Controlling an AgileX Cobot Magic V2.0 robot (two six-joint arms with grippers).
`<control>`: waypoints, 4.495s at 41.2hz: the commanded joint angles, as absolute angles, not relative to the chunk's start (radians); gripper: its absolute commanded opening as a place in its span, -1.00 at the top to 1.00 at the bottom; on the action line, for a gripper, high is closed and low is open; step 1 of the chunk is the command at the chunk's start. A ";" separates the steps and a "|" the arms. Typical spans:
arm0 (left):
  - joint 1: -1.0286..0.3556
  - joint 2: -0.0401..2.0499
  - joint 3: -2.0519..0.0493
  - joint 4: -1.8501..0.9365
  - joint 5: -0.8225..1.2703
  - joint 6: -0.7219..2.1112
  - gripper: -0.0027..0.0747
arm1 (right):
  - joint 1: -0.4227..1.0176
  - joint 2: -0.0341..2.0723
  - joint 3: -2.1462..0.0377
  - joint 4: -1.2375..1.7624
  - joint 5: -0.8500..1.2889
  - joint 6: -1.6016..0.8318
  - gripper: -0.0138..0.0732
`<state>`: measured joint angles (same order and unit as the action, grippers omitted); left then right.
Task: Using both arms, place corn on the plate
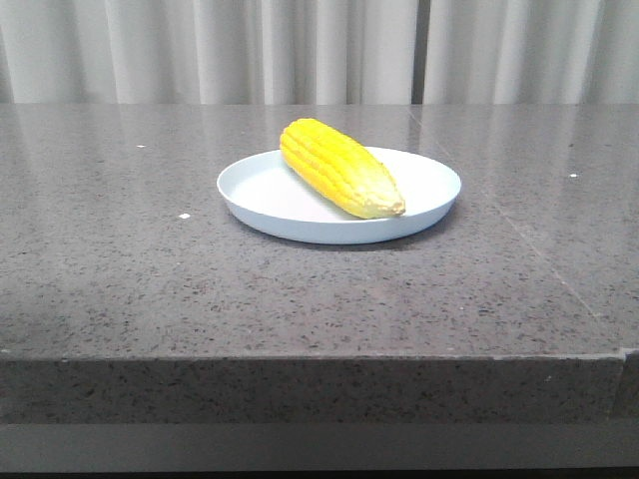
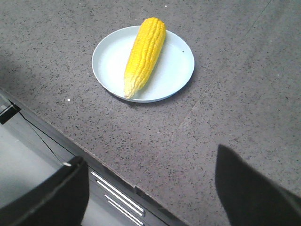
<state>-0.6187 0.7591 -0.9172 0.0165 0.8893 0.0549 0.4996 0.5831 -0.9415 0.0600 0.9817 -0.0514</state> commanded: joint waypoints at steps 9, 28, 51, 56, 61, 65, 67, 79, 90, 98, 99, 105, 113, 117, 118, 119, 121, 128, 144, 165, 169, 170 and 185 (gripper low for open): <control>-0.626 0.757 -0.944 0.007 0.812 0.045 0.78 | 0.497 0.585 -0.962 0.057 0.909 -0.063 0.71; -0.626 0.757 -0.944 0.007 0.812 0.045 0.98 | 0.497 0.585 -0.962 0.061 0.913 -0.062 0.84; -0.479 0.663 -0.881 0.000 0.741 0.045 0.98 | 0.497 0.585 -0.962 0.063 0.913 -0.062 0.84; -0.356 0.559 -0.737 0.000 0.591 0.045 0.98 | 0.497 0.585 -0.962 0.063 0.913 -0.062 0.84; -0.256 0.411 -0.542 0.000 0.373 0.045 0.98 | 0.497 0.585 -0.962 0.063 0.913 -0.062 0.84; -0.181 0.276 -0.382 0.000 0.246 0.045 0.98 | 0.497 0.585 -0.962 0.063 0.913 -0.062 0.84; -0.154 0.213 -0.307 0.000 0.205 0.045 0.98 | 0.497 0.585 -0.962 0.063 0.913 -0.062 0.84; -0.028 -0.013 0.004 -0.010 -0.006 0.045 0.98 | 0.497 0.585 -0.962 0.063 0.913 -0.062 0.84; -0.010 -0.024 0.031 -0.010 -0.049 0.045 0.98 | 0.497 0.585 -0.962 0.062 0.913 -0.062 0.84; -0.010 -0.023 0.031 -0.010 -0.049 0.045 0.98 | 0.497 0.585 -0.962 0.062 0.913 -0.062 0.84; -0.010 -0.023 0.031 -0.010 -0.049 0.045 0.98 | 0.497 0.585 -0.962 0.062 0.913 -0.062 0.84; -0.010 -0.023 0.031 -0.010 -0.049 0.045 0.98 | 0.497 0.585 -0.962 0.062 0.913 -0.062 0.84; -0.010 -0.023 0.031 -0.010 -0.049 0.045 0.98 | 0.497 0.585 -0.962 0.062 0.913 -0.062 0.84; -0.010 -0.023 0.031 -0.010 -0.049 0.045 0.98 | 0.497 0.585 -0.962 0.062 0.913 -0.062 0.84; -0.010 -0.023 0.031 -0.010 -0.049 0.045 0.98 | 0.497 0.585 -0.962 0.062 0.913 -0.062 0.84; -0.010 -0.023 0.031 -0.010 -0.049 0.045 0.98 | 0.497 0.585 -0.962 0.062 0.913 -0.062 0.84; -0.010 -0.023 0.031 -0.010 -0.049 0.045 0.98 | 0.497 0.585 -0.962 0.062 0.913 -0.062 0.84; -0.010 -0.023 0.031 -0.010 -0.049 0.045 0.98 | 0.497 0.585 -0.962 0.062 0.913 -0.062 0.84; -0.010 -0.023 0.031 -0.010 -0.049 0.045 0.98 | 0.328 0.294 -0.702 0.063 0.690 -0.062 0.84; -0.010 -0.021 0.031 -0.010 -0.049 0.045 0.98 | -0.022 -0.027 -0.129 0.115 0.052 -0.062 0.84; -0.010 -0.021 0.031 -0.010 -0.049 0.045 0.98 | -0.022 -0.027 -0.064 0.117 -0.065 -0.062 0.84; -0.010 -0.021 0.031 -0.010 -0.049 0.045 0.98 | -0.022 -0.027 -0.048 0.117 -0.094 -0.062 0.84; -0.010 -0.021 0.031 -0.010 -0.049 0.045 0.98 | 0.003 -0.028 0.005 0.117 -0.164 -0.062 0.84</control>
